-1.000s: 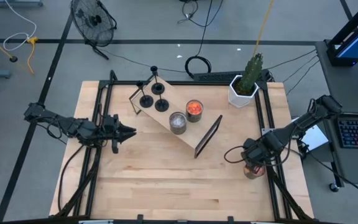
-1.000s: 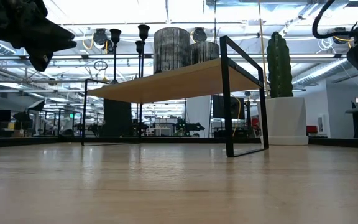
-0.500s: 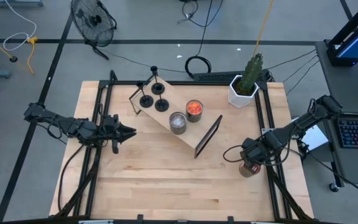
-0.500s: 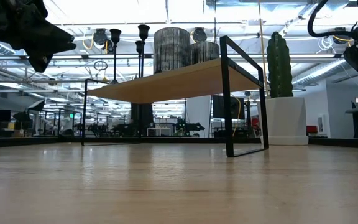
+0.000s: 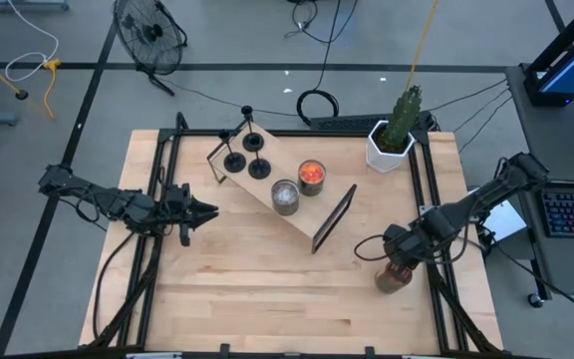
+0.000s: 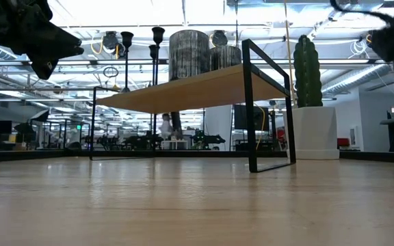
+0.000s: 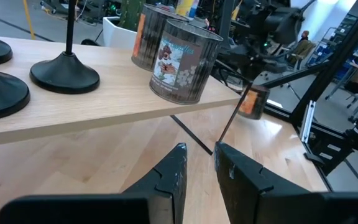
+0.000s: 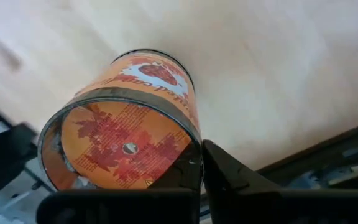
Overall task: Pick & Place candle stick holders
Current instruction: Put the orange scented candle on the shelf, then return to Home Position
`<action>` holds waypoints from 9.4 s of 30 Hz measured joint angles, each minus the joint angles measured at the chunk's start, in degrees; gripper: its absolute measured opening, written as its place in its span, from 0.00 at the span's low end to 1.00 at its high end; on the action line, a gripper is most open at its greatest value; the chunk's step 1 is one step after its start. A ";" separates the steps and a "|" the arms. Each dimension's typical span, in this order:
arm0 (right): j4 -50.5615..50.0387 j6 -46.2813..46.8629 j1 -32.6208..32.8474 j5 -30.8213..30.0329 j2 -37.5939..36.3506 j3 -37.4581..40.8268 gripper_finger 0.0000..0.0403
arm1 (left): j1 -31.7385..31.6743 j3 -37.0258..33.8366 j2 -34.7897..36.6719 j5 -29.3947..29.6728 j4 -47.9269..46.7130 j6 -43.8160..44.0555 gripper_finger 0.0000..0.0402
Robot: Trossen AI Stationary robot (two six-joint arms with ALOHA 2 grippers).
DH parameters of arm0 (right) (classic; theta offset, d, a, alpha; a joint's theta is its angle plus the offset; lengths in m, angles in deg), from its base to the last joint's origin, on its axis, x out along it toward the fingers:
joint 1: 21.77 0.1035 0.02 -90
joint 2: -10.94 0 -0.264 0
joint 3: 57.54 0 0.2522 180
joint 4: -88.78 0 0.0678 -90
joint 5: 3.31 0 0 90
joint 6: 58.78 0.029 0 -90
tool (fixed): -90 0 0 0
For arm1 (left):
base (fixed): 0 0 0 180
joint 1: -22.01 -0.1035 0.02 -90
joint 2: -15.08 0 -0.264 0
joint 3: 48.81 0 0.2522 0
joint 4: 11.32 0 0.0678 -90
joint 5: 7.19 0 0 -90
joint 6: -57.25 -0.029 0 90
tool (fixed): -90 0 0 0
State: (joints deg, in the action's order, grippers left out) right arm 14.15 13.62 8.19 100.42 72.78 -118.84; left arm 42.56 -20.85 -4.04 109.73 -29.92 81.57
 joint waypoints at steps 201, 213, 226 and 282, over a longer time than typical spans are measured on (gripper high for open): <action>22.90 -44.93 -20.13 -27.43 -40.70 5.56 0.00 | 0.00 0.02 11.39 -5.88 -1.57 -7.30 0.22; 47.68 -46.81 -20.11 -13.83 -45.57 21.02 0.00 | 0.00 0.02 11.39 -5.86 -1.22 -7.88 0.22; 60.24 -41.32 -22.44 -6.20 -54.76 33.82 0.00 | 0.00 0.02 11.39 -3.95 -1.22 -8.43 0.22; 63.22 -52.39 -25.84 -12.29 -61.64 45.06 0.00 | -7.89 -13.33 11.63 -5.53 12.66 -9.11 0.22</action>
State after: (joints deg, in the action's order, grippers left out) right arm 77.37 -38.78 -17.66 88.13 11.15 -73.78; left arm 34.67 -34.18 7.59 104.20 -17.26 72.45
